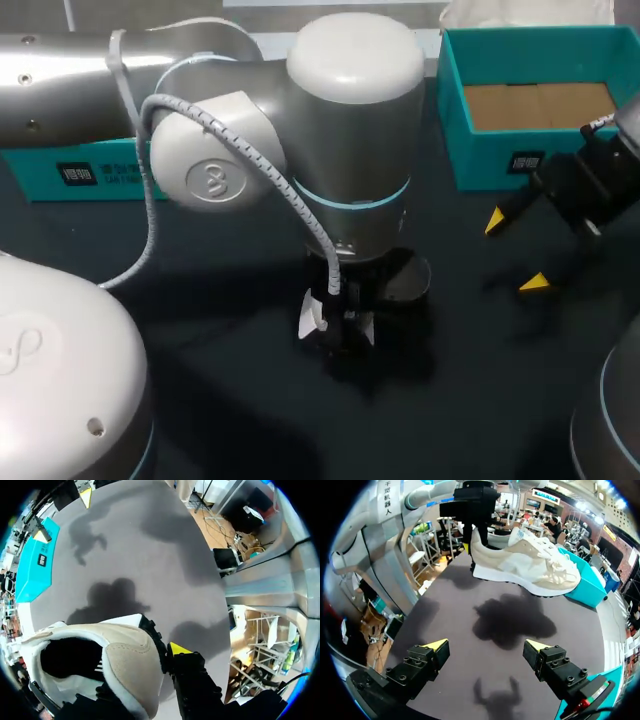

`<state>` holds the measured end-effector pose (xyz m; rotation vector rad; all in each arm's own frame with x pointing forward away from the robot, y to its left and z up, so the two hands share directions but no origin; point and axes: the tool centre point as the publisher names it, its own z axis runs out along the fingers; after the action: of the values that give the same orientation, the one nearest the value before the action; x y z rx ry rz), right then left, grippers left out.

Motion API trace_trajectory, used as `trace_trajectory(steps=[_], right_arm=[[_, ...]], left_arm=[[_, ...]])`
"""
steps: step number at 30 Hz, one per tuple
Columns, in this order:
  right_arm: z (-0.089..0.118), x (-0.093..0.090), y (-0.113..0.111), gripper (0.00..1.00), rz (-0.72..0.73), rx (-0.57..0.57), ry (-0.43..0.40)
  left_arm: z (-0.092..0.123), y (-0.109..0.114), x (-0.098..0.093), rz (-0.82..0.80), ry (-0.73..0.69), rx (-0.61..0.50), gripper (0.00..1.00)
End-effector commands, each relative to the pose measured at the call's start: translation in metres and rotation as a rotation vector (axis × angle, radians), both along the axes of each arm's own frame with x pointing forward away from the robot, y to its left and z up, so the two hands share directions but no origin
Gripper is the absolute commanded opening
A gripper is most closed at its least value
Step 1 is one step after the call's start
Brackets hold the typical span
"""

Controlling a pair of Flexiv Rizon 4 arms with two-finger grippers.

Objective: Take the shoe out of the shoebox, open the shoe tongue, remove and reinsert the insole, then place the shoe into the shoebox

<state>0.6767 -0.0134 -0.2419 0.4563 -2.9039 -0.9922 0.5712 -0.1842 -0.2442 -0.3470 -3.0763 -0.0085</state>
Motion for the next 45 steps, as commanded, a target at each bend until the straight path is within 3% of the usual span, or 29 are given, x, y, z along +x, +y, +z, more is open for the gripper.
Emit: trace_trajectory(steps=[1, 14, 18, 32, 40, 45], right_arm=[[-0.001, 0.0, 0.0, 1.0, -0.001, -0.002, 0.0], [-0.001, 0.0, 0.0, 1.0, -0.001, -0.002, 0.0], [-0.001, 0.0, 0.0, 1.0, -0.001, -0.002, 0.0], [-0.001, 0.0, 0.0, 1.0, -0.001, -0.002, 0.0], [-0.001, 0.0, 0.0, 1.0, -0.001, -0.002, 0.0], [-0.001, 0.0, 0.0, 1.0, -0.001, -0.002, 0.0]], left_arm=[[0.057, -0.002, -0.002, -0.001, -0.015, 0.017, 0.0], [0.057, -0.002, -0.002, -0.001, -0.015, 0.017, 0.0], [0.059, 0.014, 0.015, -0.002, -0.012, 0.05, 0.0], [0.067, 0.073, 0.116, -0.088, -0.01, 0.036, 0.0], [0.085, 0.113, 0.184, -0.177, 0.023, 0.068, 0.0], [0.084, 0.142, 0.232, -0.195, 0.051, 0.097, 0.0]])
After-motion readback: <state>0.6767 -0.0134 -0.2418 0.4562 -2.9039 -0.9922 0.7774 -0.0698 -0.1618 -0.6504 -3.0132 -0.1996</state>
